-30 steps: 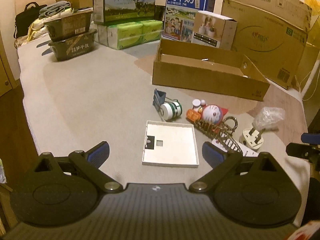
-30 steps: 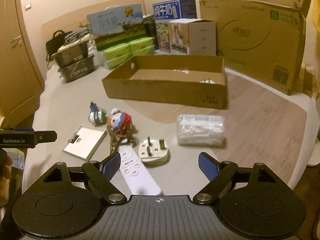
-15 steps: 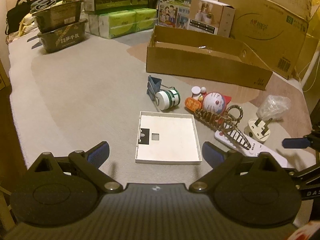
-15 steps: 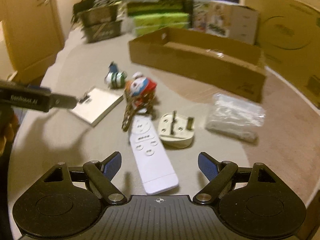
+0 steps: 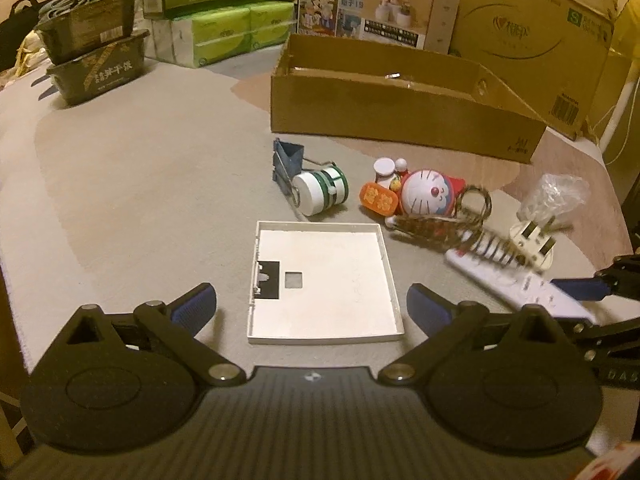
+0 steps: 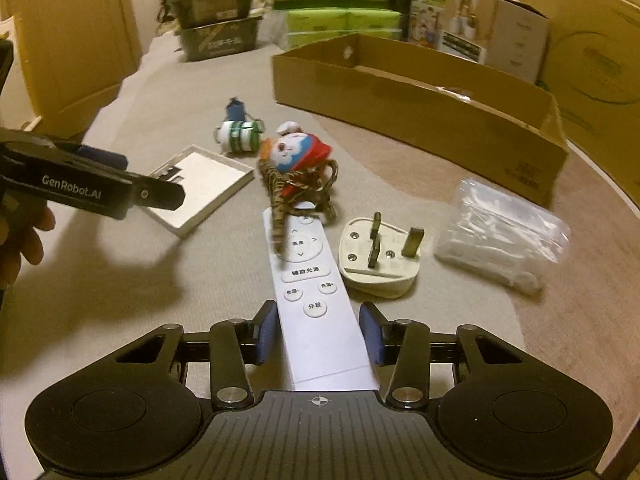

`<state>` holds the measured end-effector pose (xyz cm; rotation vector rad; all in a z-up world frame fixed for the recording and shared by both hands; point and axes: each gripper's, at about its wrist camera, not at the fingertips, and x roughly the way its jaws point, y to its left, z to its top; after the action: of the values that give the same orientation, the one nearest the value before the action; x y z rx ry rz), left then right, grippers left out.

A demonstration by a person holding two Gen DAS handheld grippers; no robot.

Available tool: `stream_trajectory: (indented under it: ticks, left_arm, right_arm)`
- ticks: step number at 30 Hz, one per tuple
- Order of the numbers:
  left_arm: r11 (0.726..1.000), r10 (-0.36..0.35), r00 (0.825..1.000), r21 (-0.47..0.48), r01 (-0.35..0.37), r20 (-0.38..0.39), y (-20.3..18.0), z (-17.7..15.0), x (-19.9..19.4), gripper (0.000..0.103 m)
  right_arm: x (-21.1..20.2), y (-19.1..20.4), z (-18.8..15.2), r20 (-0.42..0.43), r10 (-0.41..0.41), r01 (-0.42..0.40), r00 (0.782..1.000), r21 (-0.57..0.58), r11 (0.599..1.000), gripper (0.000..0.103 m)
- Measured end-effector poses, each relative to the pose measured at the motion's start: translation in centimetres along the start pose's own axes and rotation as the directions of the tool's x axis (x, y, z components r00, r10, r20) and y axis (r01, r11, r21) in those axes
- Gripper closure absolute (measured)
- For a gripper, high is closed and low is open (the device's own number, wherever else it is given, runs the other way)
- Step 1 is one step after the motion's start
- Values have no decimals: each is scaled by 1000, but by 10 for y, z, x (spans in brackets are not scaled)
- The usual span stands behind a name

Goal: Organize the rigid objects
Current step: 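Grasp the white square panel with the left gripper while the right gripper grasps the white remote, then carry the panel into the box and release it with the left gripper while the right carries the remote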

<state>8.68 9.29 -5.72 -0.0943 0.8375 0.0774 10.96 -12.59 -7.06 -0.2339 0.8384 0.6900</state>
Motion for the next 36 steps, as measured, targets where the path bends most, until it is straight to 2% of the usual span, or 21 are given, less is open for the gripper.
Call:
stream_trajectory:
  ticks: [5, 14, 19, 21, 23, 30, 36]
  left_arm:
    - [1000, -6, 1000, 10, 6, -1, -5, 3, 7, 1]
    - [999, 36, 999, 39, -35, -23, -8, 4, 28, 1]
    - [998, 52, 999, 44, -51, -9, -9, 3, 31, 2]
    - [998, 55, 998, 45, -54, -7, -10, 3, 31, 4]
    - [997, 56, 998, 55, -56, 1, -11, 1, 27, 16]
    - [997, 43, 999, 72, -41, -18, -12, -8, 14, 17]
    - [996, 36, 999, 78, -33, -29, -15, -20, 0, 17]
  right_arm:
    - [-3, -10, -2, -3, -61, 61, 998, 64, 996, 59]
    - [-6, -8, -3, -6, -36, 36, 999, 90, 995, 63]
    - [-3, -5, -1, -4, -34, 34, 999, 80, 996, 63]
    - [-1, -3, 0, 2, -36, 36, 999, 76, 996, 63]
    - [2, -1, 1, 10, -40, 40, 999, 65, 997, 63]
    - [12, 4, 6, 39, -64, 62, 997, 39, 997, 60]
    - [3, 7, -1, 16, -74, 74, 997, 44, 996, 64]
